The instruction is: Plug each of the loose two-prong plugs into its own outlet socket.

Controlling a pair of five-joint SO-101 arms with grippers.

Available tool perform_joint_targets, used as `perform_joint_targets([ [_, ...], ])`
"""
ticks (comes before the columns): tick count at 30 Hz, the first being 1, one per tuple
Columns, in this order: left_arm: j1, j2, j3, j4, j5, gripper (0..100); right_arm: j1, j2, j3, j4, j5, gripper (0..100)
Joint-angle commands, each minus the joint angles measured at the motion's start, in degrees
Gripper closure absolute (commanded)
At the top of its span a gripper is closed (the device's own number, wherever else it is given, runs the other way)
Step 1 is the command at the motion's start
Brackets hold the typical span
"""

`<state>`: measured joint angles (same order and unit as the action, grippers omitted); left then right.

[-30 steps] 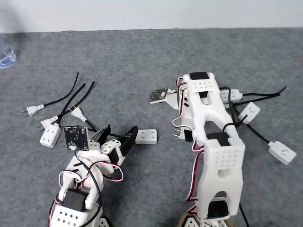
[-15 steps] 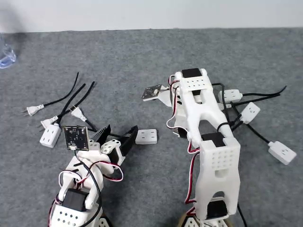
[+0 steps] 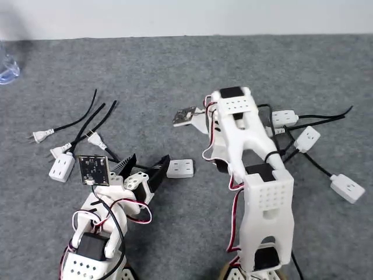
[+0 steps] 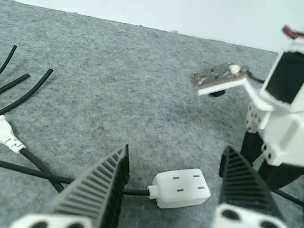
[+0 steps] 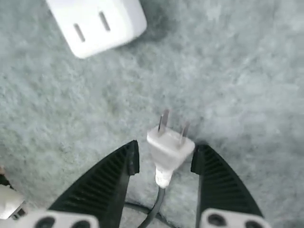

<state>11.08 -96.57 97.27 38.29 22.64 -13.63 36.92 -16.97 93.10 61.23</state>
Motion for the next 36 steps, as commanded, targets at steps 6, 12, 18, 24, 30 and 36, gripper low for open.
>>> perform_joint_targets([
  [6, -0.35, -0.09, -0.40, -0.09, 0.09, 71, -0.13, -0.31, 2.90, -6.90, -0.70, 82.8],
  [12, -0.35, -0.09, -0.40, -0.09, 0.09, 71, 1.19, -0.31, 4.66, -11.74, -0.62, 98.9],
  [18, -0.26, -0.09, -0.40, -0.09, 0.09, 71, 1.19, -0.92, 2.11, -11.38, -0.35, 99.1],
  [24, -0.26, 0.00, -0.40, -0.09, 0.09, 71, 2.77, -0.84, -3.16, -11.38, -0.70, 99.1],
  [30, -0.26, 0.00, -0.40, -0.09, 0.09, 71, 4.35, -0.57, -3.69, -16.40, -6.33, 99.1],
  [36, -0.26, 0.00, -0.40, -0.09, 0.09, 71, 4.35, -0.92, -3.78, -18.42, -14.51, 90.2],
])
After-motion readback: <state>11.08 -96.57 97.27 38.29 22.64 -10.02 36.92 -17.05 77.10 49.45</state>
